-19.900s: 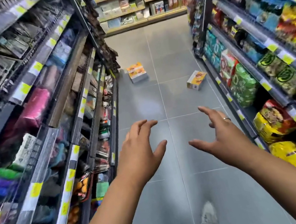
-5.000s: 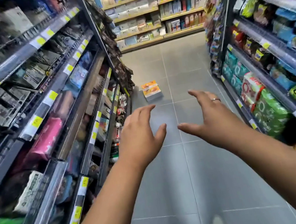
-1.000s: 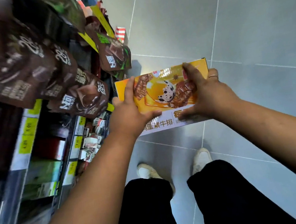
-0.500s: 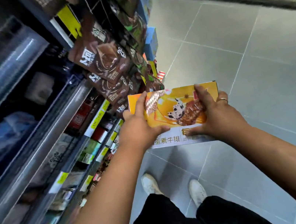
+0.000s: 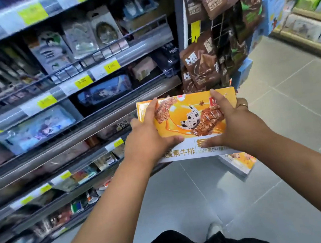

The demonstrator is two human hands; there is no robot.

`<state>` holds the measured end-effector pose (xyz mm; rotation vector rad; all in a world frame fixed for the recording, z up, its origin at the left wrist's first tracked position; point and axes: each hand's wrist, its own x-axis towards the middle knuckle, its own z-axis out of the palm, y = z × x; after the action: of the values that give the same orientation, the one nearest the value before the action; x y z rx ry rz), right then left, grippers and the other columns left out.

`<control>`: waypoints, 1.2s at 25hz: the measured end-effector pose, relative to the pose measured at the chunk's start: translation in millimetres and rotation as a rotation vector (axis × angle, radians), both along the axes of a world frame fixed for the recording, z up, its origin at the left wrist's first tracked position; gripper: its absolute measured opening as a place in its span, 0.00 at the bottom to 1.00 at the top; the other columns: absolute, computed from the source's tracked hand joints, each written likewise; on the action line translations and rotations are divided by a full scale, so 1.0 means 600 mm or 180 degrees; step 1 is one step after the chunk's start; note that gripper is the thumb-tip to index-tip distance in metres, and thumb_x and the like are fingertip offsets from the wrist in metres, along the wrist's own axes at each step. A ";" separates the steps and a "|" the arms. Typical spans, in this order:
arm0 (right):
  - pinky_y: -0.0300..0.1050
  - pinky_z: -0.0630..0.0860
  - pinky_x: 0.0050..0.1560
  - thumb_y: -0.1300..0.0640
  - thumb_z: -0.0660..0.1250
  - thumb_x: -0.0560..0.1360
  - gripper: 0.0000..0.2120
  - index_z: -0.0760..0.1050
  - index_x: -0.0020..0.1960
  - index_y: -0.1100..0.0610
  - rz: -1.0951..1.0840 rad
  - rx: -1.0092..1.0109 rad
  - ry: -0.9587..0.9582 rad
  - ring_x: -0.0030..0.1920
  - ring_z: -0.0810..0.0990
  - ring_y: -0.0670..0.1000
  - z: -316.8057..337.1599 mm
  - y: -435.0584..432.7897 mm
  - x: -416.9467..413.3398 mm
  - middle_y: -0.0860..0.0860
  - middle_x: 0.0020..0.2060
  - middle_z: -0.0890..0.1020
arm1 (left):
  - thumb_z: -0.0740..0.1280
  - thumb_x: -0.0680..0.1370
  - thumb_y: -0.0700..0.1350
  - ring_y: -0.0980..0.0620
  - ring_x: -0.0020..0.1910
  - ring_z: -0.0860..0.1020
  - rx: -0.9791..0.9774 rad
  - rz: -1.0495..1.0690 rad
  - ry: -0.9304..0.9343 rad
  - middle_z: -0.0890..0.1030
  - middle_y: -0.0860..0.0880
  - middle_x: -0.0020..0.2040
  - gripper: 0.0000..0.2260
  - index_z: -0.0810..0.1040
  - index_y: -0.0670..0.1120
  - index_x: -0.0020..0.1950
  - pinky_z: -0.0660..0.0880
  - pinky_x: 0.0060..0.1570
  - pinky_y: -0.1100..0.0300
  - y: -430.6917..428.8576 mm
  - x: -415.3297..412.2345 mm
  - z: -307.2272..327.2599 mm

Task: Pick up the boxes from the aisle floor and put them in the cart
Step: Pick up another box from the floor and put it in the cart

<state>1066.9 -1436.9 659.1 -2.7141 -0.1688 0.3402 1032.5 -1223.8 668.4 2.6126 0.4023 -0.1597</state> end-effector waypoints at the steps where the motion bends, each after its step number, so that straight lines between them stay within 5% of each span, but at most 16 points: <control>1: 0.53 0.76 0.57 0.31 0.78 0.52 0.64 0.35 0.73 0.31 0.0152 0.0016 -0.0027 0.57 0.78 0.62 0.012 0.032 -0.006 0.61 0.71 0.58 | 0.77 0.62 0.66 0.38 0.55 0.77 0.0000 0.0171 -0.0040 0.68 0.42 0.63 0.52 0.45 0.69 0.75 0.74 0.54 0.50 0.029 -0.023 0.010; 6: 0.49 0.74 0.52 0.31 0.77 0.55 0.64 0.34 0.73 0.32 0.0939 -0.0154 -0.0079 0.52 0.79 0.62 0.059 0.209 -0.064 0.62 0.68 0.63 | 0.77 0.62 0.65 0.39 0.54 0.78 0.0016 0.0973 -0.0171 0.68 0.42 0.63 0.53 0.45 0.69 0.75 0.75 0.53 0.49 0.168 -0.162 0.042; 19: 0.51 0.72 0.61 0.33 0.79 0.53 0.64 0.37 0.74 0.32 0.3050 0.0068 -0.0119 0.56 0.77 0.64 0.096 0.685 -0.431 0.63 0.66 0.62 | 0.76 0.63 0.66 0.38 0.55 0.77 0.0129 0.3146 -0.0249 0.67 0.41 0.65 0.51 0.44 0.69 0.75 0.73 0.52 0.51 0.475 -0.690 0.073; 30: 0.53 0.74 0.57 0.33 0.79 0.52 0.65 0.37 0.74 0.34 0.4453 0.0221 -0.0149 0.56 0.78 0.63 0.094 1.007 -0.641 0.62 0.65 0.64 | 0.76 0.63 0.65 0.38 0.55 0.78 0.0145 0.4498 -0.0306 0.68 0.43 0.63 0.51 0.45 0.68 0.75 0.73 0.54 0.52 0.648 -0.935 0.069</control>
<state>682.0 -833.0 715.6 -2.0628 -2.0028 0.5849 471.5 -835.0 710.0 1.7757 2.0107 0.4430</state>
